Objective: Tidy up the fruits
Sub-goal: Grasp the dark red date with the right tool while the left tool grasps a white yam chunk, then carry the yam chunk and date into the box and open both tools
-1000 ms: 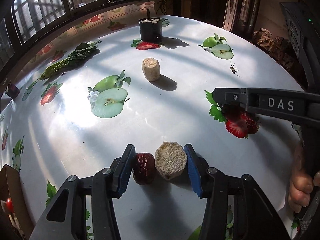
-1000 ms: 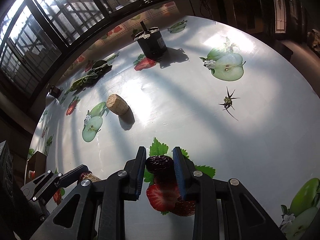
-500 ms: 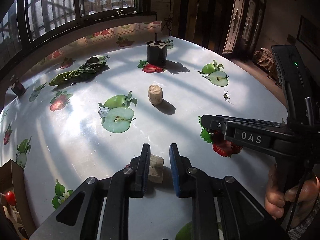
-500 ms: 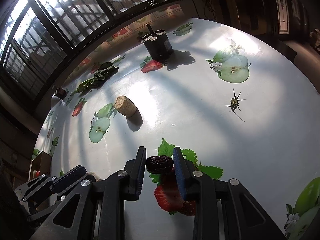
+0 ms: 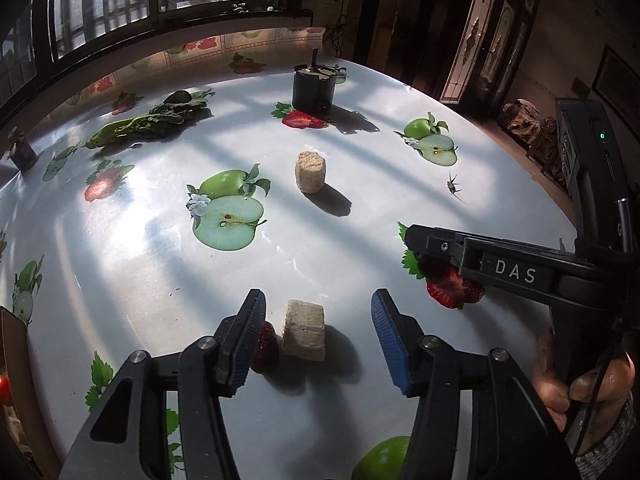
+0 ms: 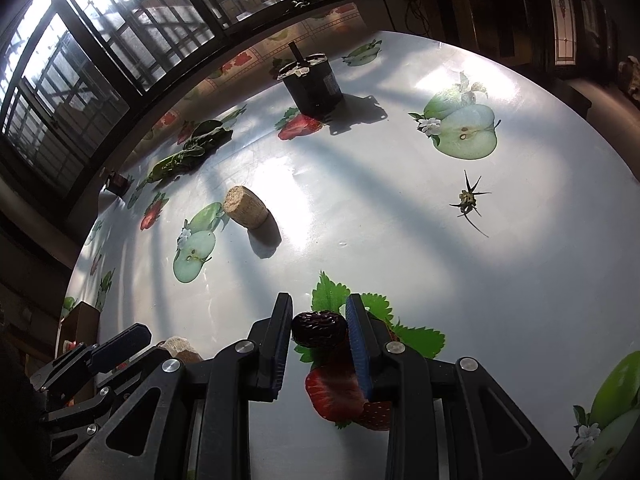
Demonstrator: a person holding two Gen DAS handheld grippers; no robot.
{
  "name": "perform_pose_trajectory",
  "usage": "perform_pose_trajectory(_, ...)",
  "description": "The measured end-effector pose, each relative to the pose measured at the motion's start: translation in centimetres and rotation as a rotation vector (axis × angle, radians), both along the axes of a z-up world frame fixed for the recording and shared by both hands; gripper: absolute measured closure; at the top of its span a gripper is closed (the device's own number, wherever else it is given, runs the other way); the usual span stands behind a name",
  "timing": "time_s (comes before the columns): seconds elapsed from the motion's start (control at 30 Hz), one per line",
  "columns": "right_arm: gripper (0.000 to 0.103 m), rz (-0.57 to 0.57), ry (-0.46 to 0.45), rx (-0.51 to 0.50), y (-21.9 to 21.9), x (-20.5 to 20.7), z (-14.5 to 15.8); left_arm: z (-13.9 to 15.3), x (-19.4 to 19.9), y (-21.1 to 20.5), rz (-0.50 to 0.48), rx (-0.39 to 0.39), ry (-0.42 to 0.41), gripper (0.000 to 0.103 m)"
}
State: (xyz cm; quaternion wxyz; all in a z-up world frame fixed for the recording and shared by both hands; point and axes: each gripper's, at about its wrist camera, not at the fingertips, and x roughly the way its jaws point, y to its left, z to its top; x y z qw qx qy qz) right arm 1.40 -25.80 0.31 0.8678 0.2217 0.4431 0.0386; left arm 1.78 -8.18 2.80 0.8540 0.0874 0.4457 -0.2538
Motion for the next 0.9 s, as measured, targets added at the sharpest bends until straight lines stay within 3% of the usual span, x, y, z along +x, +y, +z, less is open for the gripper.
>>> perform_pose_trajectory(0.1,0.074,0.004,0.0,0.002,0.0,0.0,0.1,-1.3,-0.3,-1.2,-0.02,0.101,-0.022,0.05)
perform_pose_trajectory(0.13,0.074,0.005,0.0,0.002,0.0,0.0,0.1,-1.6,-0.4,-1.3,-0.019,0.124,-0.03,0.071)
perform_pose_trajectory(0.17,0.074,0.004,0.0,0.003,0.0,0.0,0.1,-1.9,-0.5,-1.3,-0.013,0.143,-0.031,0.082)
perform_pose_trajectory(0.37,0.074,0.013,-0.037,0.052,0.0,-0.4,0.6,0.2,-0.9,1.3,0.057,0.063,-0.045,0.082)
perform_pose_trajectory(0.5,0.074,0.052,-0.074,0.151,0.1,-0.5,0.9,3.8,-2.4,4.3,0.118,-0.015,-0.085,0.082)
perform_pose_trajectory(0.67,0.074,0.117,-0.09,0.322,0.2,-0.5,0.4,6.9,-5.2,11.1,0.265,-0.119,-0.088,0.081)
perform_pose_trajectory(0.9,0.074,0.129,-0.069,0.35,0.9,-0.4,-0.2,7.7,-11.6,23.2,0.554,-0.051,-0.144,0.081)
